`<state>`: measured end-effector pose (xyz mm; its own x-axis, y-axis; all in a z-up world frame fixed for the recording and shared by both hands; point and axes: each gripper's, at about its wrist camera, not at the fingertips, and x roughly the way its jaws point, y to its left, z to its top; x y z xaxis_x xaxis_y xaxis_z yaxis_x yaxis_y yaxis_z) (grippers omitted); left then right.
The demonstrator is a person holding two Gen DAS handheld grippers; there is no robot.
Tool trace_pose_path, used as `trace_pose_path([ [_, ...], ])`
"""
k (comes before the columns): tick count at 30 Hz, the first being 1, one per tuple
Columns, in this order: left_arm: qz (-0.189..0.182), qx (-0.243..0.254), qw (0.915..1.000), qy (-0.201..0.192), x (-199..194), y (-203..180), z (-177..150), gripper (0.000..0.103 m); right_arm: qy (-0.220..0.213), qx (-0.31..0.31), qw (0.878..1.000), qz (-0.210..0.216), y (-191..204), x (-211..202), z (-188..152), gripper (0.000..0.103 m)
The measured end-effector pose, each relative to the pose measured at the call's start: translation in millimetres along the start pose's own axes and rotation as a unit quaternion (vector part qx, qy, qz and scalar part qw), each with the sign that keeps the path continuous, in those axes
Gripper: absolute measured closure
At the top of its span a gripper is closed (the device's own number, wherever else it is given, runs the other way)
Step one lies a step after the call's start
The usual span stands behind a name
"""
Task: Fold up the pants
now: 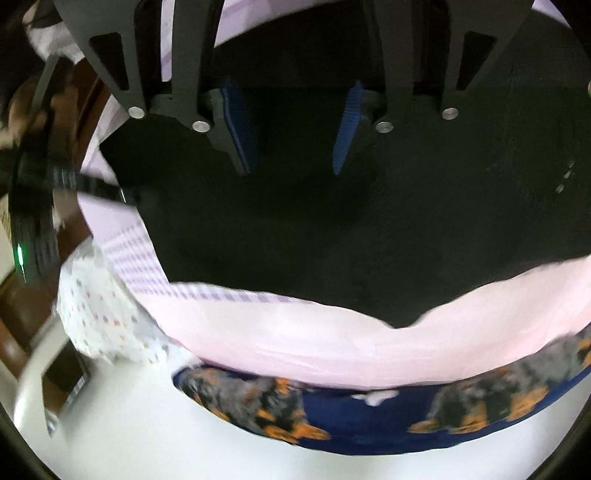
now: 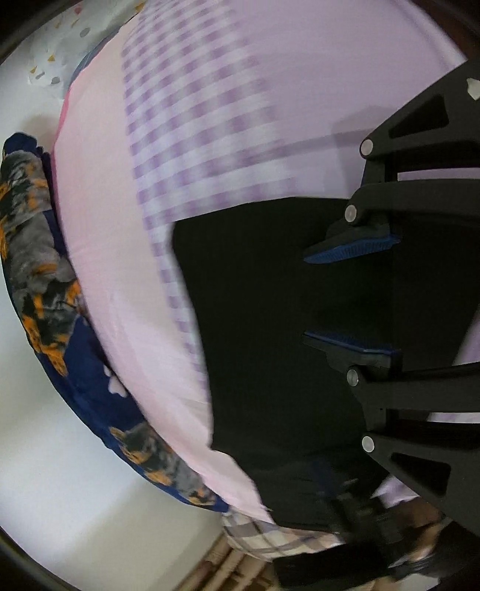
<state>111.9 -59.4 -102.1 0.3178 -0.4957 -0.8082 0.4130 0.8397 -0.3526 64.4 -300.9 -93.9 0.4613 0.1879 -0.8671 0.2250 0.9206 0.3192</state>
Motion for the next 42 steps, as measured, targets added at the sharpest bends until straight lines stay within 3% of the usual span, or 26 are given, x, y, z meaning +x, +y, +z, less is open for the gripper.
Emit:
trace_pose_path([
  [5,0.016,-0.051,0.9979,-0.036,-43,33,-12,0.049,0.016,0.022,1.0,0.014,-2,-19,-32,0.068],
  [10,0.046,-0.114,0.9893,-0.078,-96,81,-35,0.046,0.022,0.017,1.0,0.009,11,-19,-37,0.064],
  [14,0.073,-0.173,0.9765,-0.105,-133,122,-60,0.045,0.045,0.009,0.998,0.041,37,-4,-43,0.064],
  [19,0.087,-0.245,0.9575,-0.124,-161,165,-92,0.045,0.069,-0.045,0.994,0.067,90,18,-53,0.064],
  [24,0.071,-0.303,0.9419,-0.126,-162,192,-114,0.045,0.093,-0.093,0.986,0.099,148,42,-61,0.063],
  [30,0.037,-0.343,0.9306,-0.123,-152,212,-127,0.045,0.107,-0.123,0.979,0.122,189,56,-64,0.056],
  [33,0.026,-0.362,0.9228,-0.128,-148,223,-132,0.045,0.12,-0.105,0.977,0.143,193,59,-64,0.053],
  [42,-0.042,-0.426,0.8911,-0.152,-136,261,-137,0.045,0.111,-0.079,0.981,0.14,188,55,-61,0.053],
])
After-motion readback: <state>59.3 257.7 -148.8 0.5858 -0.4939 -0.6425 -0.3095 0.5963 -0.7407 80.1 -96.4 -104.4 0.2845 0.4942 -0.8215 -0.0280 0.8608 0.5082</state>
